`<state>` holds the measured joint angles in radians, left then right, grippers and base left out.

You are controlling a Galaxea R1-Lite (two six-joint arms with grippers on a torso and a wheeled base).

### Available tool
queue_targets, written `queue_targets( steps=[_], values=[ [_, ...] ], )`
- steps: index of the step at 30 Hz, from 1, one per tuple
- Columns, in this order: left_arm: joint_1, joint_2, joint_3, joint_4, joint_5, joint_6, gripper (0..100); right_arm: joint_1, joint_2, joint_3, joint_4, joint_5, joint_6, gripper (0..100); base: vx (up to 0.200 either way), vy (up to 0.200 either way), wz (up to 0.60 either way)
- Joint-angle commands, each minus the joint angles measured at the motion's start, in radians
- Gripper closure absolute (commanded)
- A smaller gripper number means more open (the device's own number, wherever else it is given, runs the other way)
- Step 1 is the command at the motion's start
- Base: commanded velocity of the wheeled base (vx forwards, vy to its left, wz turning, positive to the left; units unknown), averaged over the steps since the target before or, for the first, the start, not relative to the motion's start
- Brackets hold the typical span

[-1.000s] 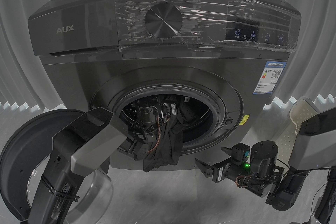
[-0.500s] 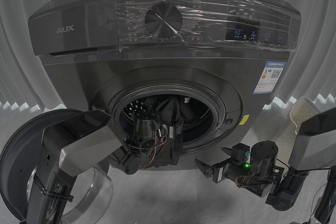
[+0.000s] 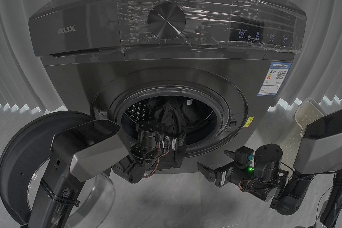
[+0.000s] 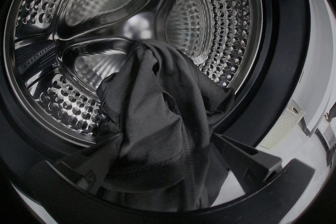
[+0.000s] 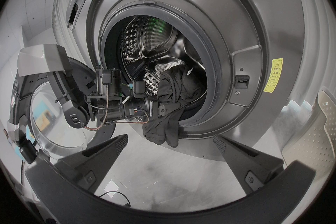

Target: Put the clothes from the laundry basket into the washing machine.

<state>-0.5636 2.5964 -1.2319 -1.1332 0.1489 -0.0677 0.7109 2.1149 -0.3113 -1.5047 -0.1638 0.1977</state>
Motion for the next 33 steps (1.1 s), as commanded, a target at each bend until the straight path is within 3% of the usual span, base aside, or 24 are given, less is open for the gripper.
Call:
queue_targets(
  steps=[1, 8, 21, 33],
  values=[
    [0.002, 0.041, -0.021, -0.008, 0.0, 0.005, 100, 0.001, 0.002, 0.0, 0.0, 0.0, 0.0, 0, 0.0, 0.0, 0.0],
    [0.004, 0.05, -0.06, -0.003, 0.004, 0.005, 100, 0.001, 0.002, 0.0, 0.0, 0.0, 0.0, 0, 0.0, 0.0, 0.0],
    [0.025, 0.045, -0.313, 0.0, 0.061, -0.018, 100, 0.007, 0.0, 0.0, 0.0, -0.002, 0.0, 0, 0.0, 0.0, 0.0],
    [0.022, 0.03, -0.331, -0.007, 0.061, -0.026, 100, 0.012, 0.008, 0.0, -0.002, -0.003, 0.0, 0, 0.0, 0.0, 0.0]
  ],
)
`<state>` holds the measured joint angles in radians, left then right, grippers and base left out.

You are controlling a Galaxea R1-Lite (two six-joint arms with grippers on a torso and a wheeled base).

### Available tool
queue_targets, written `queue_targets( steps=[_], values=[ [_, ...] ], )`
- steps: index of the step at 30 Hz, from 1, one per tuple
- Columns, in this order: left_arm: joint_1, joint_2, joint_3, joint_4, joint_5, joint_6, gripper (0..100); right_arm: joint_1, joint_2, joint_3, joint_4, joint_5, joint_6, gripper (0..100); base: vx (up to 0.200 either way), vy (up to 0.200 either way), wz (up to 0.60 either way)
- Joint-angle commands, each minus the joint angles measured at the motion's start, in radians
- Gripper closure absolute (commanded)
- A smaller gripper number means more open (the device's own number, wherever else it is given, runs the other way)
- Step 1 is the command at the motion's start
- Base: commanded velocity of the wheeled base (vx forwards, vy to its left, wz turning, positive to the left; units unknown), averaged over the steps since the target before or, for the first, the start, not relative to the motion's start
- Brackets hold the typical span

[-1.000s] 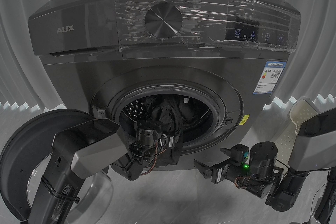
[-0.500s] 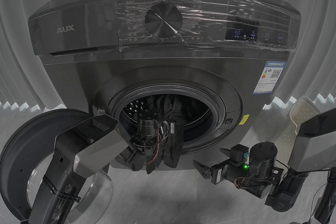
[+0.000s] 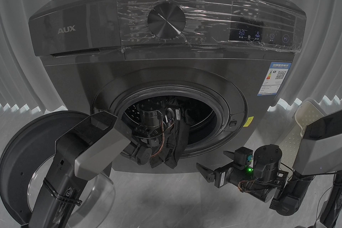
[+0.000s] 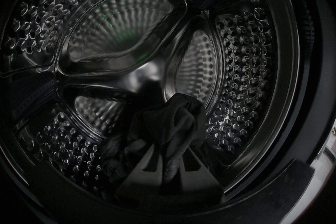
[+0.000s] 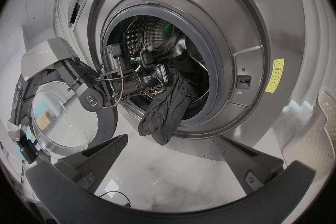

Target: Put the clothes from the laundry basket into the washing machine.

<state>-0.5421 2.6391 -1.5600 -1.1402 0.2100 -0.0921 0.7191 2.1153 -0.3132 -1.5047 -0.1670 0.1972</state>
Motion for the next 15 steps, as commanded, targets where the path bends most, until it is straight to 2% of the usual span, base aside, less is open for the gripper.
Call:
queue_targets(
  steps=[1, 15],
  values=[
    [0.001, -0.018, -0.003, 0.002, 0.0, -0.005, 100, 0.003, 0.008, 0.002, 0.0, 0.0, 0.001, 0, 0.0, 0.0, 0.0],
    [-0.009, -0.027, 0.0, -0.01, 0.0, -0.041, 100, 0.031, -0.006, 0.009, -0.002, -0.008, 0.008, 0, 0.0, 0.0, 0.0]
  ],
)
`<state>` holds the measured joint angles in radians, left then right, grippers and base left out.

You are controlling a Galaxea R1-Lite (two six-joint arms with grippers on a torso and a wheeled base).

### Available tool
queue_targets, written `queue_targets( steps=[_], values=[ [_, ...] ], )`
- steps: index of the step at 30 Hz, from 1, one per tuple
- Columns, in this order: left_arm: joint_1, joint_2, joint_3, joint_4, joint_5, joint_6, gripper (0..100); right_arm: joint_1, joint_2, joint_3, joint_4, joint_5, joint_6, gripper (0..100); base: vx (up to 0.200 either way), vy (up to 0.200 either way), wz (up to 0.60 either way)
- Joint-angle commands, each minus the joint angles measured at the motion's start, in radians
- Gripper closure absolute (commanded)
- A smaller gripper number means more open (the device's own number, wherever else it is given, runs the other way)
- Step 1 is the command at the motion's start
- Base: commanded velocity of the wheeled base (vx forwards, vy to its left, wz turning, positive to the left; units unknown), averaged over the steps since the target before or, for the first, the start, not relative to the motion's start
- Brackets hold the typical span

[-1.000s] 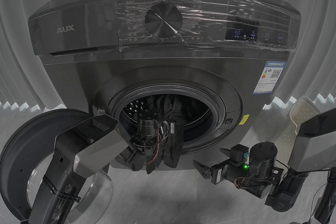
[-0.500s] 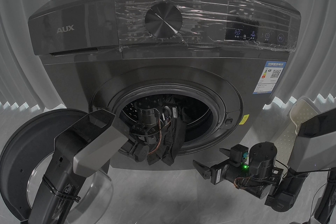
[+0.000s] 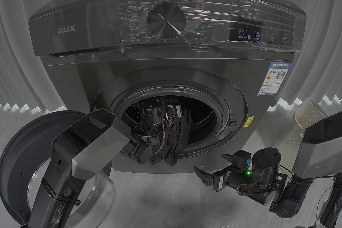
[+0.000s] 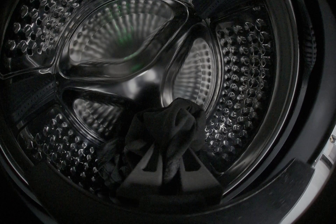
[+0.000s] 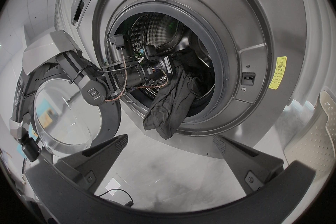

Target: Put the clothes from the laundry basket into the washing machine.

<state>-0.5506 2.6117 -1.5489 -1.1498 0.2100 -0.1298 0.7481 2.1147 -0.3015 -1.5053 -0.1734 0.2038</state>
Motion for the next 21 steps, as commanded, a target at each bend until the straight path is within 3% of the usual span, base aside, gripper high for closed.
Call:
queue_targets(
  steps=[1, 3, 4, 9, 15, 18, 21],
  values=[
    [0.0, 0.008, -0.013, -0.002, 0.0, -0.005, 100, 0.002, -0.007, -0.001, -0.001, -0.001, 0.002, 0, 0.0, 0.0, 0.0],
    [0.0, 0.025, -0.014, -0.01, 0.0, -0.005, 100, 0.0, -0.012, 0.004, -0.001, -0.001, 0.003, 0, 0.0, 0.0, 0.0],
    [0.001, 0.028, -0.014, -0.013, 0.0, -0.005, 0, 0.0, -0.018, 0.002, -0.001, -0.001, 0.005, 0, 0.0, 0.0, 0.0],
    [-0.003, 0.013, 0.015, -0.016, 0.0, -0.013, 0, -0.009, -0.022, 0.002, -0.001, 0.0, 0.003, 0, 0.0, 0.0, 0.0],
    [-0.012, -0.122, 0.199, 0.041, -0.015, -0.013, 0, -0.016, -0.019, 0.001, -0.001, 0.003, 0.003, 0, 0.0, 0.0, 0.0],
    [-0.008, -0.16, 0.288, 0.082, -0.031, 0.002, 0, -0.019, -0.024, 0.002, 0.0, 0.003, 0.003, 0, 0.0, 0.0, 0.0],
    [-0.008, -0.165, 0.382, 0.085, -0.064, 0.039, 0, -0.019, -0.024, 0.002, -0.001, 0.003, 0.003, 0, 0.0, 0.0, 0.0]
  ],
)
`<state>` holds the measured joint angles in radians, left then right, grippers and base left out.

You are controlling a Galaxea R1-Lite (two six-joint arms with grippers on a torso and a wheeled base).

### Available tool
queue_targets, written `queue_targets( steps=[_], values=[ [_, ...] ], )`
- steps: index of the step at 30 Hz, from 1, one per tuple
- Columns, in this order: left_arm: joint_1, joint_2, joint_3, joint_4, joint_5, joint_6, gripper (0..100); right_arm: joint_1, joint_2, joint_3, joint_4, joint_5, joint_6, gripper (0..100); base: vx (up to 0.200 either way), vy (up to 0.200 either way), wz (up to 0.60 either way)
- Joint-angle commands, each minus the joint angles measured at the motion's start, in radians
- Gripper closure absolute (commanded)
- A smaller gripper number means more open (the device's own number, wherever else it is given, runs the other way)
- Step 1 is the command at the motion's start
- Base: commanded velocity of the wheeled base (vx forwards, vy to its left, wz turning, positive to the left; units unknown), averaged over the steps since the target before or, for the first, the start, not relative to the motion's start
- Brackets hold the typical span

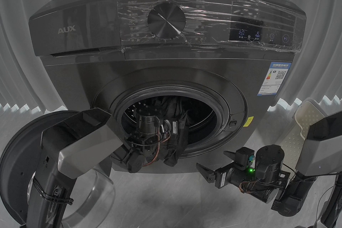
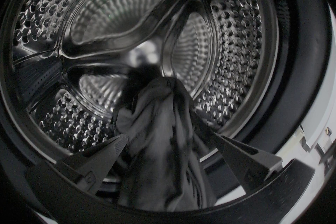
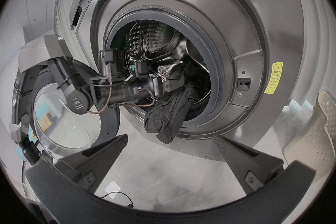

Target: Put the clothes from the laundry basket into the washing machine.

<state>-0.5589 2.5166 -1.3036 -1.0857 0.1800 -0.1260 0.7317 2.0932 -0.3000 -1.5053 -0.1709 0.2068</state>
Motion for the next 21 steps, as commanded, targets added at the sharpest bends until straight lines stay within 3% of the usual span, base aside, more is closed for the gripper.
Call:
queue_targets(
  steps=[1, 9, 18, 19, 21],
  values=[
    [0.001, -0.07, 0.136, 0.021, -0.034, 0.039, 0, -0.003, -0.002, 0.001, 0.0, 0.001, 0.0, 0, 0.0, 0.0, 0.0],
    [0.004, 0.044, 0.144, 0.0, -0.06, 0.046, 0, -0.003, 0.001, 0.002, 0.0, 0.001, 0.0, 0, 0.0, 0.0, 0.0],
    [0.001, 0.107, 0.089, -0.008, -0.056, 0.046, 0, -0.002, 0.002, 0.001, -0.001, 0.001, 0.0, 0, 0.0, 0.0, 0.0],
    [0.001, 0.108, 0.084, -0.008, -0.057, 0.046, 100, -0.003, 0.002, 0.001, 0.0, 0.001, 0.0, 0, 0.0, 0.0, 0.0],
    [0.002, 0.111, 0.078, -0.01, -0.057, 0.045, 100, -0.003, 0.002, 0.001, -0.001, 0.001, 0.0, 0, 0.0, 0.0, 0.0]
  ],
)
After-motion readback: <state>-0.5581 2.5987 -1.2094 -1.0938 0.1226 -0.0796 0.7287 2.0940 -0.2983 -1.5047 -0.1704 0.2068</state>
